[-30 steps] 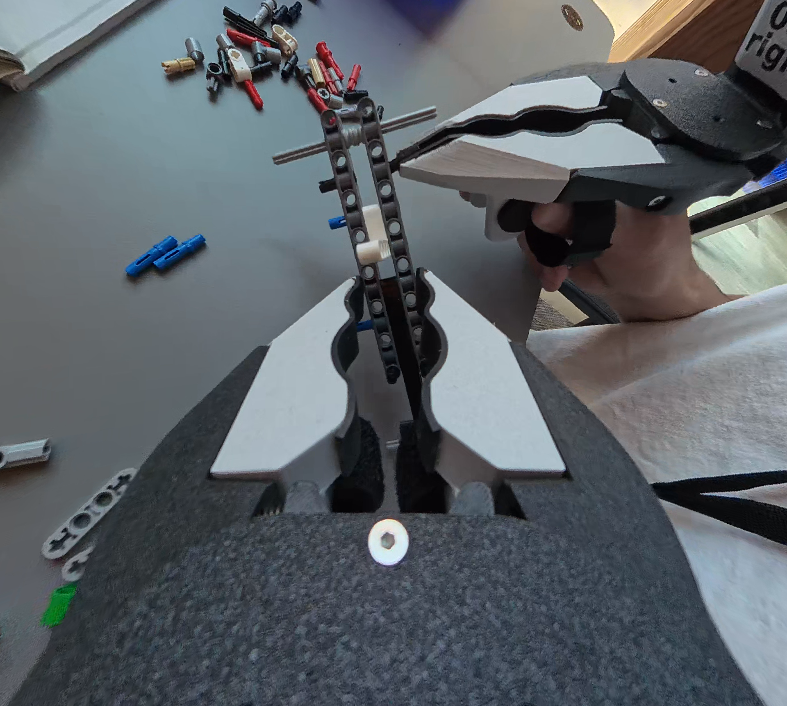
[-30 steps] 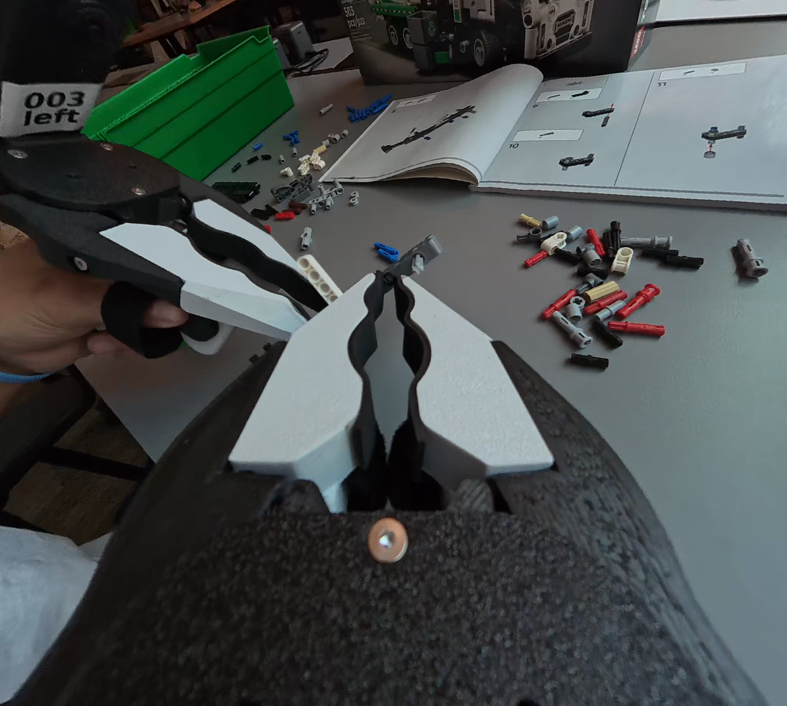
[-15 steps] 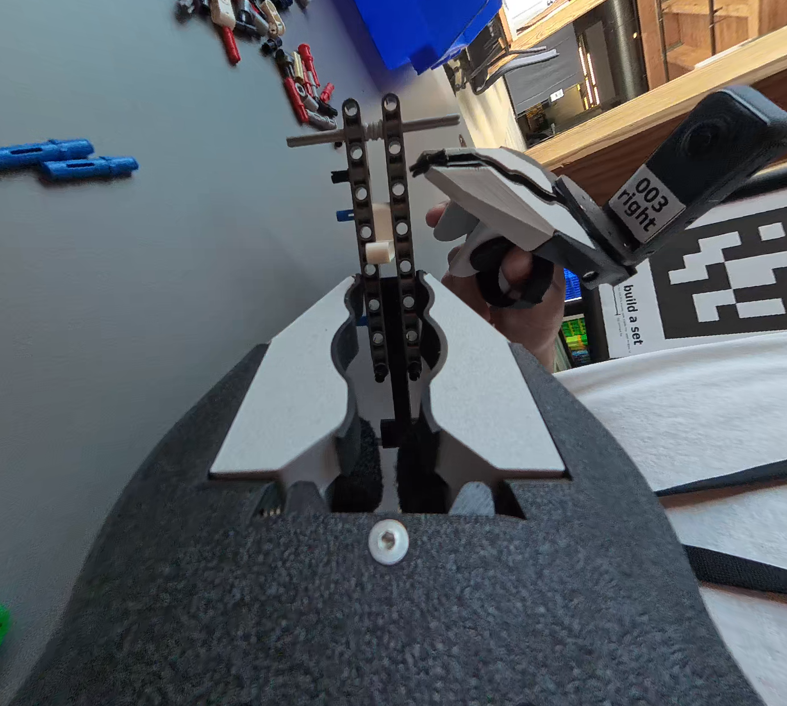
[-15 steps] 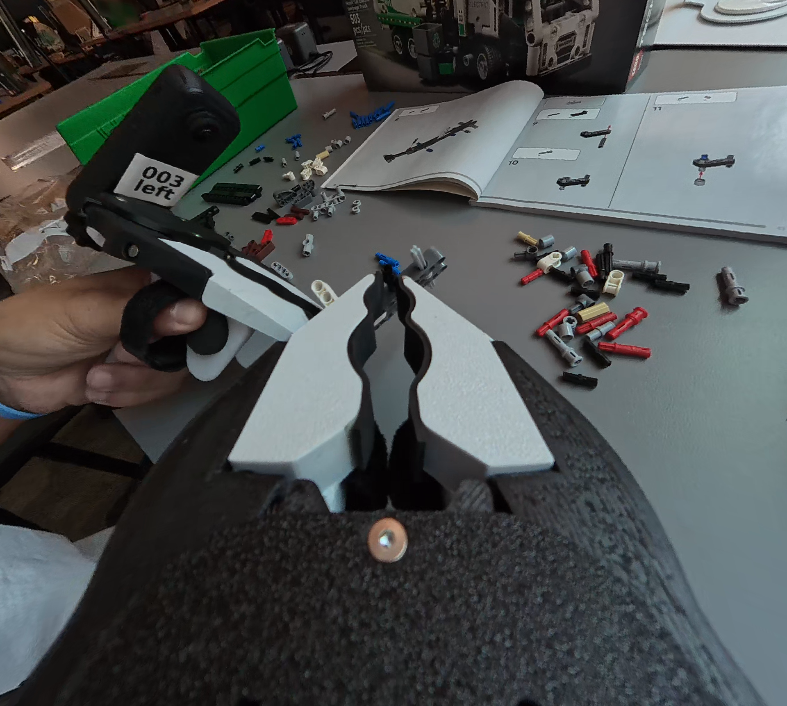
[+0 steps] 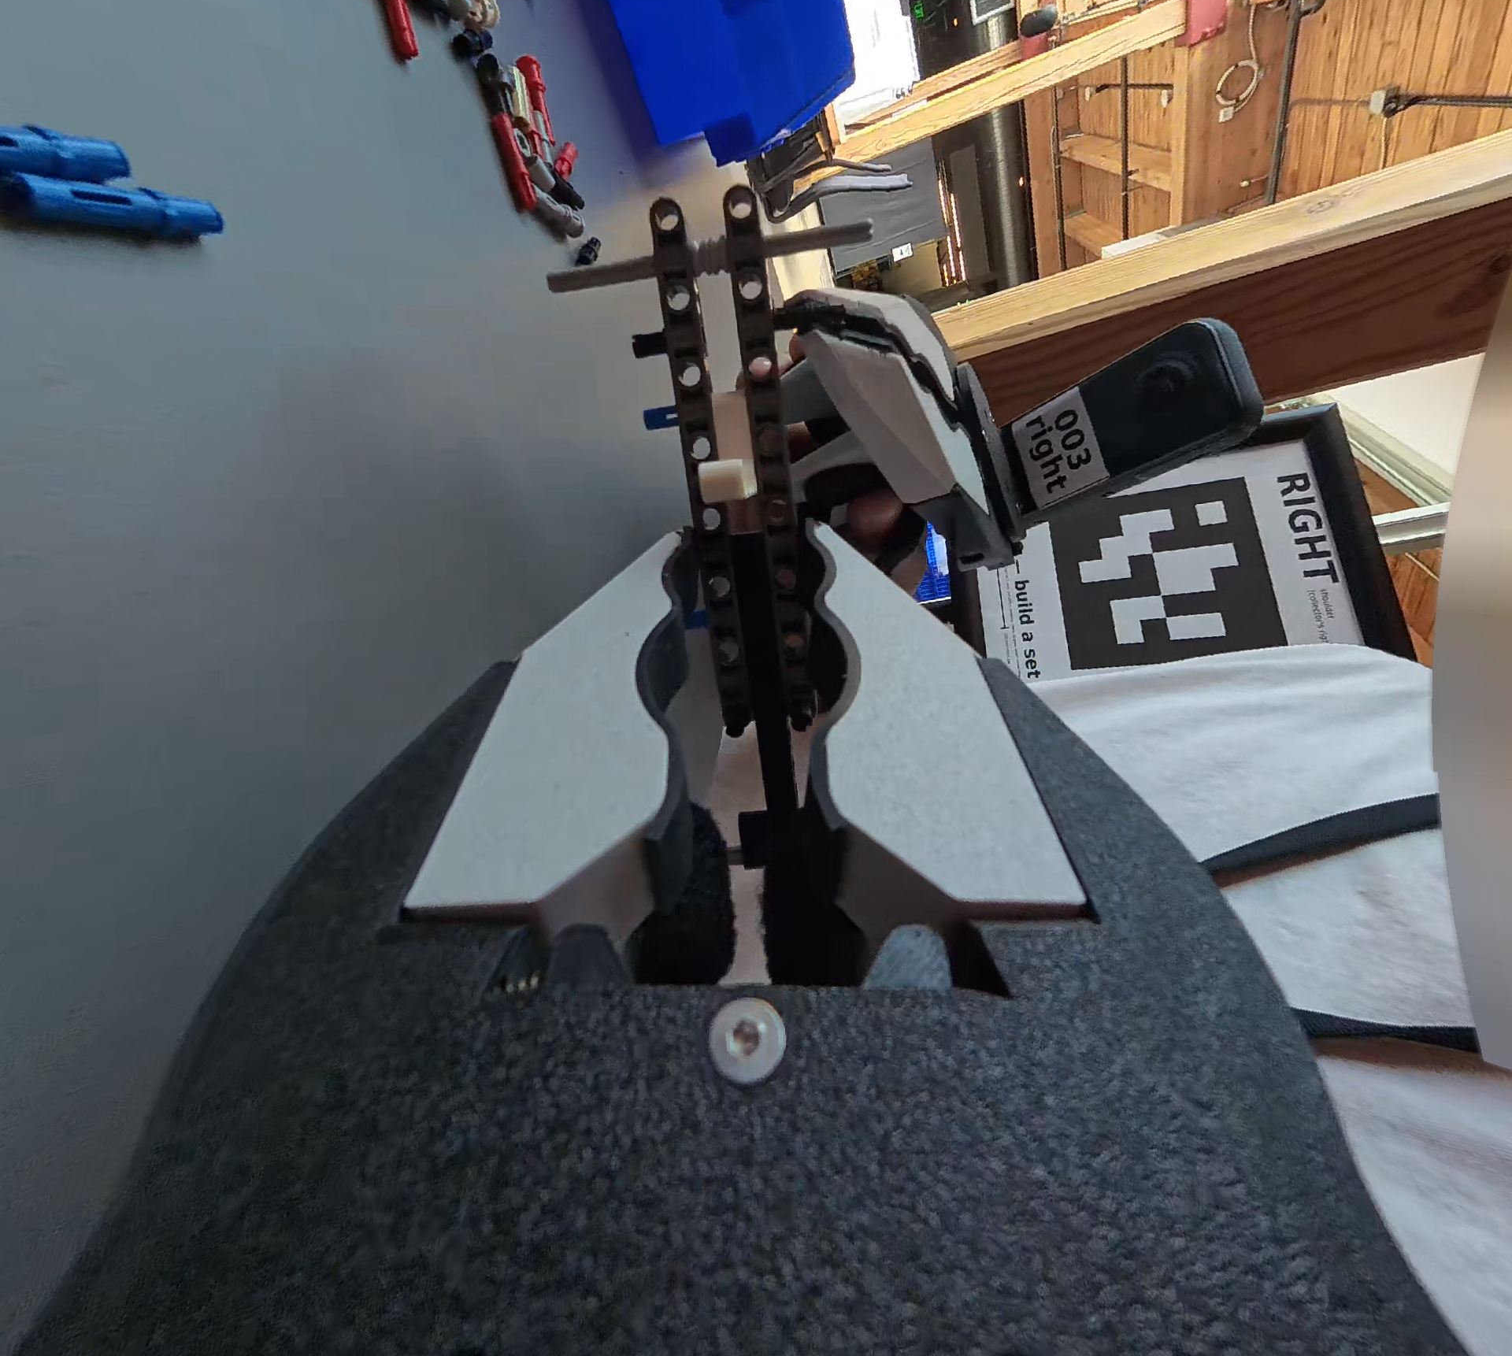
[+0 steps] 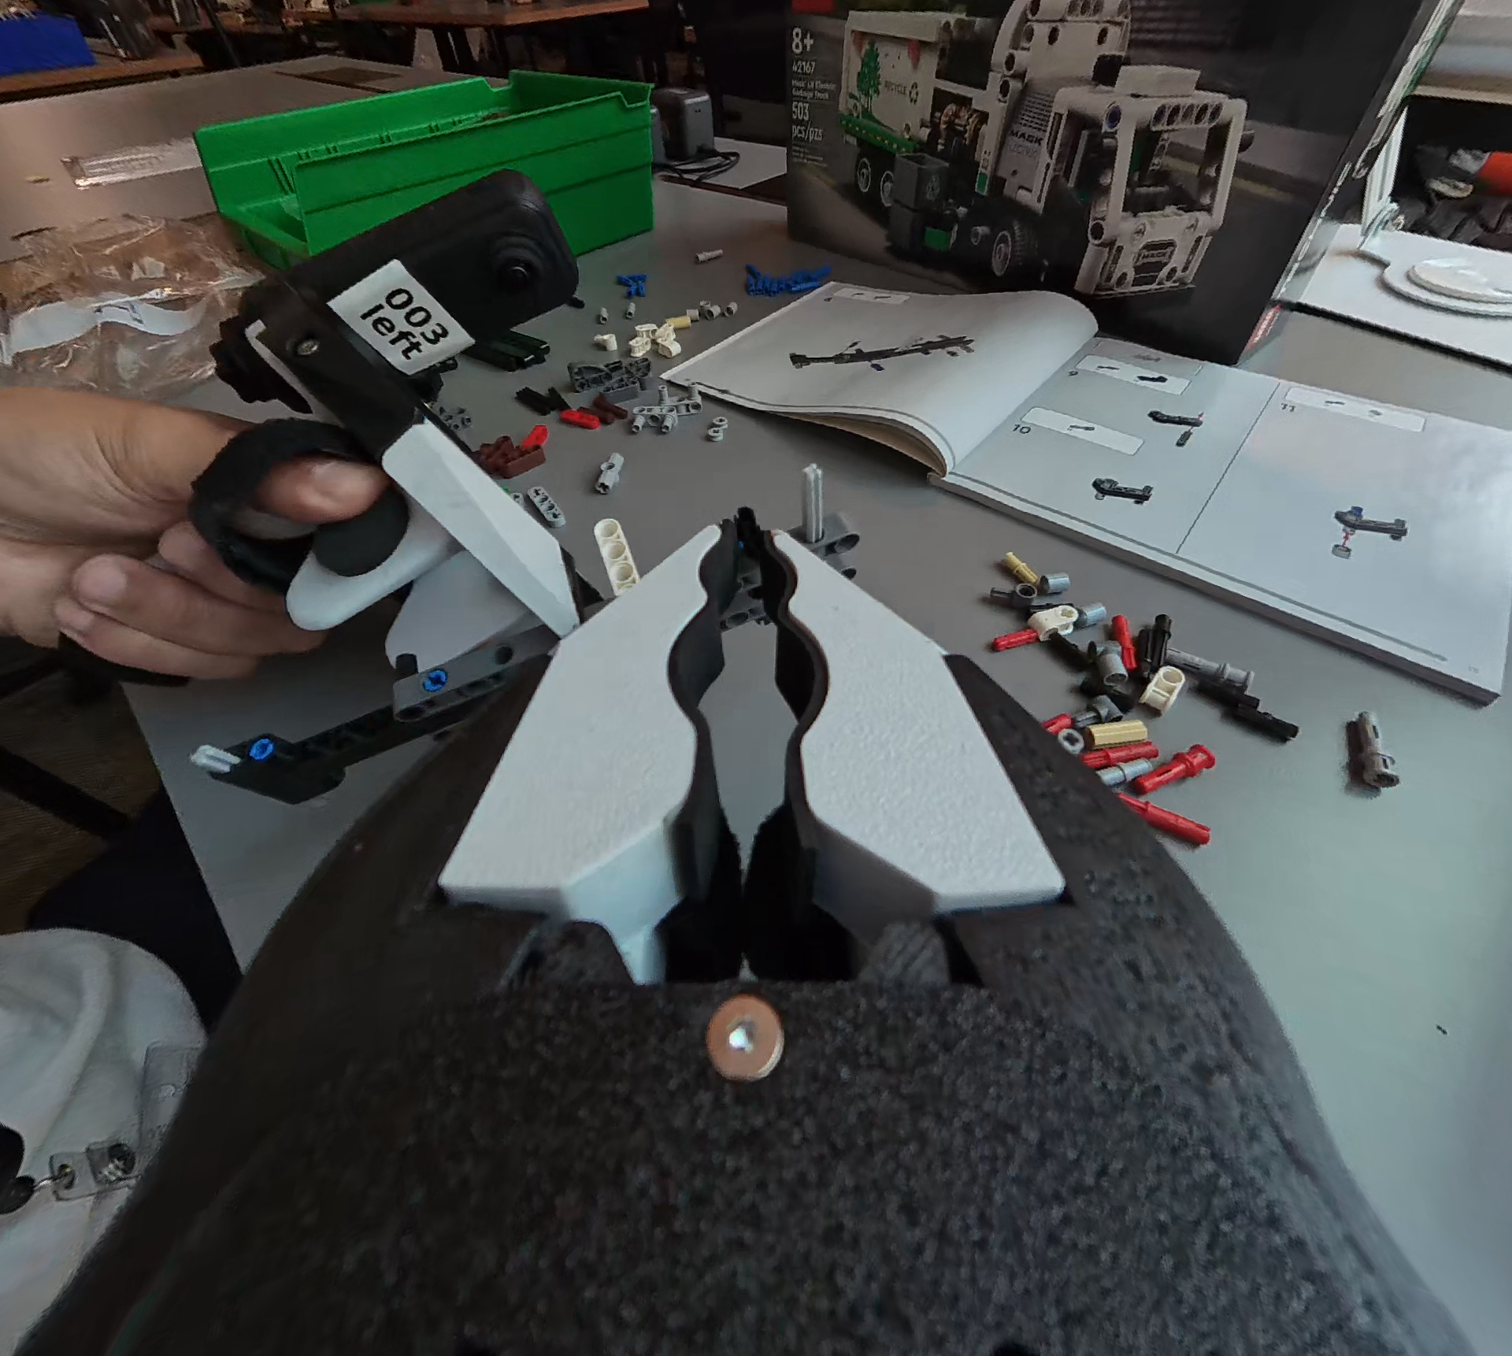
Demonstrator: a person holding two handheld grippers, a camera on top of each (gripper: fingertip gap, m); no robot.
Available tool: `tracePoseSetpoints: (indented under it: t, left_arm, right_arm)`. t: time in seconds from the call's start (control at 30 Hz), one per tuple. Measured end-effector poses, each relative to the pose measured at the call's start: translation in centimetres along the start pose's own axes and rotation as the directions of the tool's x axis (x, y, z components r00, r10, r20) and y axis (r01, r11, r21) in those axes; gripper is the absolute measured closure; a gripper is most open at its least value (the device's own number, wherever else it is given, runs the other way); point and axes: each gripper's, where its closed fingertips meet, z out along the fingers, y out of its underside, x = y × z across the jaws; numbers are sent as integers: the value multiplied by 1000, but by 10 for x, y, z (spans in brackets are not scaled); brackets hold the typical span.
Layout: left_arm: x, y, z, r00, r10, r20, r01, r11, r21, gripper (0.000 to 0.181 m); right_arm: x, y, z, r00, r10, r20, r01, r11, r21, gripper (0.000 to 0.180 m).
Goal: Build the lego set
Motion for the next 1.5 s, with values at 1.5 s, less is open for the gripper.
tracePoseSetpoints:
  t: [1.5]
  left_arm:
    - [-27,-15,-17,992,-10,126,-6,991,132,158]
  right_arm:
    - [20,18,8,974,212,84,-182,944,-275,157]
